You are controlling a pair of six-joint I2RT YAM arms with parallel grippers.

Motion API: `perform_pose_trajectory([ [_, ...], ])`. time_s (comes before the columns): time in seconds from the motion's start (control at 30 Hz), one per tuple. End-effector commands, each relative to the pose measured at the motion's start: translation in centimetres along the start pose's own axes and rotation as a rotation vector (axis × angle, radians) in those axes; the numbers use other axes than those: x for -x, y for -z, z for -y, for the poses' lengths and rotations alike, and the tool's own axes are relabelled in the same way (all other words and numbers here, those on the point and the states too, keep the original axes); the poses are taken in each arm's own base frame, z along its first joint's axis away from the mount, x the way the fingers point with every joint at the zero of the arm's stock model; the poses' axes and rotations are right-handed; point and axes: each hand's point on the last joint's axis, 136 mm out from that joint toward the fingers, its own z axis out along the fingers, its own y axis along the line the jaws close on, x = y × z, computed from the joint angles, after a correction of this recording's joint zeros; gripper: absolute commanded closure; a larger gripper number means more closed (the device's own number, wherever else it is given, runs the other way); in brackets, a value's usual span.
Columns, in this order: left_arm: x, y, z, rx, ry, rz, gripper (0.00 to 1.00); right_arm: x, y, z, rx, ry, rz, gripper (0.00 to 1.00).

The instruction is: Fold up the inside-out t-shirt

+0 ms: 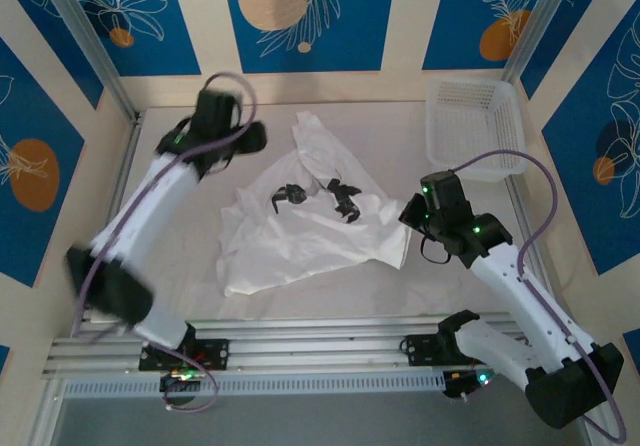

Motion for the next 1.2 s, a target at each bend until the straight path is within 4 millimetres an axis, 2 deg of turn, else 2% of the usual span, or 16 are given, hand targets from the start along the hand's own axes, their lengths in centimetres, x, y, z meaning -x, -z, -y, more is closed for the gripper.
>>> perform_pose_trajectory([
  [0.0, -9.3, 0.0, -5.6, 0.201, 0.142, -0.113, 0.48, 1.1, 1.0, -1.5, 0.086, -0.028, 0.038, 1.0],
  [0.1, -17.3, 1.4, -10.1, 0.328, 0.209, -0.271, 0.51, 1.3, 1.2, -1.8, 0.098, -0.009, 0.041, 1.0],
  [0.17, -21.2, 1.6, -11.1, 0.314, 0.245, -0.347, 0.51, 1.2, 1.1, -2.0, 0.106, -0.002, 0.029, 1.0],
  [0.2, -22.9, 1.4, -11.2, 0.298, 0.27, -0.379, 0.51, 1.1, 1.0, -2.2, 0.116, 0.0, 0.022, 1.0],
  [0.3, -25.8, 0.4, -11.8, 0.286, 0.299, -0.429, 0.5, 0.8, 0.2, -3.0, 0.14, 0.001, -0.006, 1.0],
  [0.4, -26.1, -0.7, -12.9, 0.33, 0.261, -0.408, 0.48, 0.4, -0.4, -3.5, 0.153, 0.003, -0.042, 1.0],
  [0.47, -26.0, -1.4, -13.5, 0.352, 0.232, -0.382, 0.43, 0.2, -0.5, -3.7, 0.16, 0.006, -0.058, 1.0],
  [0.57, -25.6, -2.9, -13.8, 0.346, 0.217, -0.341, 0.38, 0.1, -0.4, -3.7, 0.164, 0.007, -0.057, 1.0],
  [0.63, -25.2, -3.9, -13.5, 0.316, 0.218, -0.316, 0.38, 0.1, -0.3, -3.6, 0.166, 0.004, -0.054, 1.0],
  [0.8, -24.4, -4.9, -14.1, 0.338, 0.194, -0.263, 0.47, 0.0, 0.3, -3.6, 0.175, 0.005, -0.051, 1.0],
  [1.0, -24.1, -4.7, -15.1, 0.378, 0.198, -0.236, 0.74, 0.2, 0.7, -3.9, 0.188, 0.0, -0.047, 1.0],
  [1.17, -23.4, -4.3, -16.0, 0.413, 0.192, -0.219, 0.85, 1.2, 1.8, -4.8, 0.219, 0.004, -0.018, 1.0],
])
